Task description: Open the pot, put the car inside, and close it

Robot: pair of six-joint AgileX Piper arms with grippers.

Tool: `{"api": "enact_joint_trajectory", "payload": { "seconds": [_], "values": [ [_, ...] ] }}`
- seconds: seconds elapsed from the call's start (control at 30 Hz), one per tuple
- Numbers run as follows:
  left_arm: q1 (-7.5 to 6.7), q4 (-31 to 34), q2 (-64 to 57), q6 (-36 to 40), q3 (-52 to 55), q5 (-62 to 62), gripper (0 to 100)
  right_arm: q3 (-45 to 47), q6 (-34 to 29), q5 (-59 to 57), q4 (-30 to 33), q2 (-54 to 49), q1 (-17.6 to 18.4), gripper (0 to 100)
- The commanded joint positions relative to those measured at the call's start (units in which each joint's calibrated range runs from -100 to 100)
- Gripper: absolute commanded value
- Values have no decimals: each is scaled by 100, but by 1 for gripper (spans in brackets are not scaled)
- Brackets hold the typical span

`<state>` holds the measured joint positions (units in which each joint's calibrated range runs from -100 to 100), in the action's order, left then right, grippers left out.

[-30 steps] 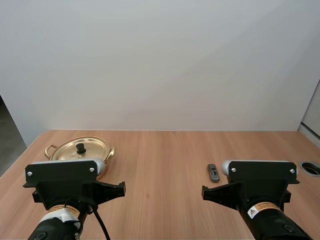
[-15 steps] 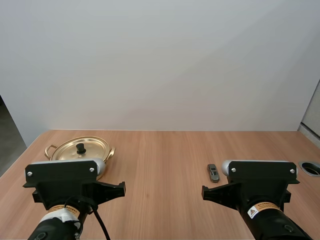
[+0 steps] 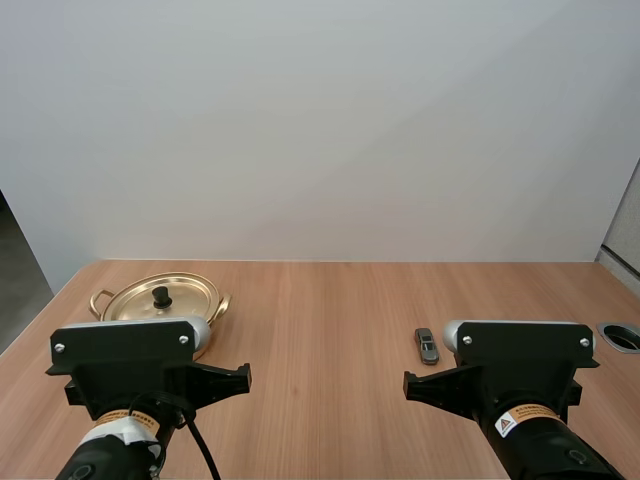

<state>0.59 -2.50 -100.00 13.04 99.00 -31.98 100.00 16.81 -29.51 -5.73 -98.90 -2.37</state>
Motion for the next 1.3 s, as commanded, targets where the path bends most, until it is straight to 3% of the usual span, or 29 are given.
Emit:
{"api": "enact_joint_trajectory", "payload": {
  "seconds": [0.0,0.33,0.8,1.0,1.17,1.27],
  "values": [
    [-1,-1,0,0,6,5,0,0,-2,4,0,0,4,0],
    [-1,-1,0,0,6,5,0,0,-2,4,-61,0,4,0],
    [-5,-1,0,0,-10,17,0,0,-2,-11,-1568,0,4,0],
    [-5,24,0,0,-719,172,0,0,39,487,-139,0,4,0],
    [-5,900,0,-275,-1789,-12,0,0,39,1552,1562,0,4,0],
    [-5,927,0,-275,-2376,-616,0,0,39,1719,1741,0,4,0]
  ]
}}
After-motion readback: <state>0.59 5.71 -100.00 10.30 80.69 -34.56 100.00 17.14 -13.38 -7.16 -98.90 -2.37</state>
